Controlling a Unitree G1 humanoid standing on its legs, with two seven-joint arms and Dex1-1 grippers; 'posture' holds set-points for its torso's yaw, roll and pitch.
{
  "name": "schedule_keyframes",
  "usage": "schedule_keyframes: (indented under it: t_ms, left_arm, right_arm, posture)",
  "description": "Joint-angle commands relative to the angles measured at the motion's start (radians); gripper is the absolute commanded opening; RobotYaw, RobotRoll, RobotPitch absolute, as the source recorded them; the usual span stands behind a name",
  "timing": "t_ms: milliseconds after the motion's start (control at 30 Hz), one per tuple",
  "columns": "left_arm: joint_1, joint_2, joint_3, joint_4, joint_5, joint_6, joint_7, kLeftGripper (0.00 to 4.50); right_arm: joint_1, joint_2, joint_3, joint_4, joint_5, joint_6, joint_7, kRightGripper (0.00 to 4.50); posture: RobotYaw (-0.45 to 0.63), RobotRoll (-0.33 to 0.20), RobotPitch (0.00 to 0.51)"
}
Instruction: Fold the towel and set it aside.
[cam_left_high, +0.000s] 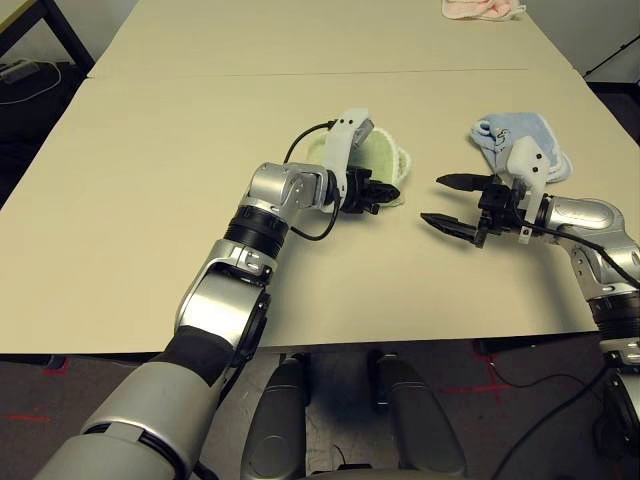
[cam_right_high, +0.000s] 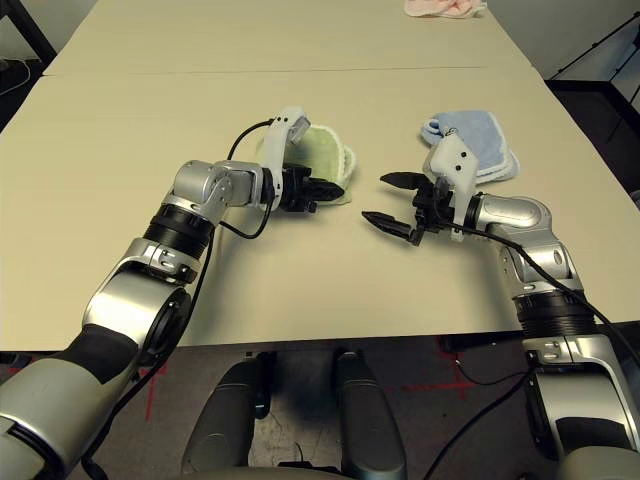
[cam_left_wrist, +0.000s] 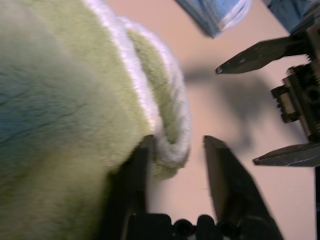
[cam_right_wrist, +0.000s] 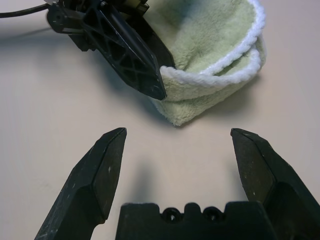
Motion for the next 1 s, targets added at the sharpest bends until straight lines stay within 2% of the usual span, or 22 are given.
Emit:
schedule_keyframes:
  t_ms: [33,133,267,367,533,667,1000]
  left_arm:
    - [-0.012,-0.003,0.024,-0.053,-0.019,0.052,-0.001,3.44]
    - [0.002,0.017,0.023,-0.146,-0.029,0.096,-0.007,4.48]
    - [0.071,0.09,0.008,-0.34,-0.052,0.15,-0.035,4.48]
    - [0.122,0.166,-0.002,-0.451,-0.061,0.131,-0.075,4.48]
    - [0.179,0.276,-0.043,-0.551,-0.013,-0.071,-0.166,4.48]
    - [0.225,0.341,-0.074,-0.558,0.034,-0.243,-0.225,4.48]
    - [0.331,0.441,-0.062,-0.509,0.088,-0.502,-0.328,4.48]
  right_arm:
    - [0.012,-0.01,0.005,-0.004,-0.007,-0.007,0.007,4.5]
    - [0.014,-0.011,0.005,-0.005,-0.009,-0.009,0.008,4.5]
    - [0.003,-0.007,-0.008,-0.001,0.009,0.001,0.015,4.5]
    - [-0.021,-0.006,-0.014,0.009,0.016,0.003,0.02,4.5]
    - [-0.045,-0.004,-0.009,0.026,0.011,-0.002,0.028,4.5]
    - [-0.052,0.002,-0.006,0.024,0.009,-0.003,0.033,4.5]
    - [-0.057,0.002,-0.007,0.051,0.003,-0.025,0.048,4.5]
  posture:
    - [0.05,0.0,0.175]
    - [0.05,0.0,0.175]
    - [0.06,0.0,0.175]
    - [0.06,0.0,0.176]
    - [0.08,0.0,0.177]
    - [0.08,0.0,0.177]
    - [0.09,0.0,0.183]
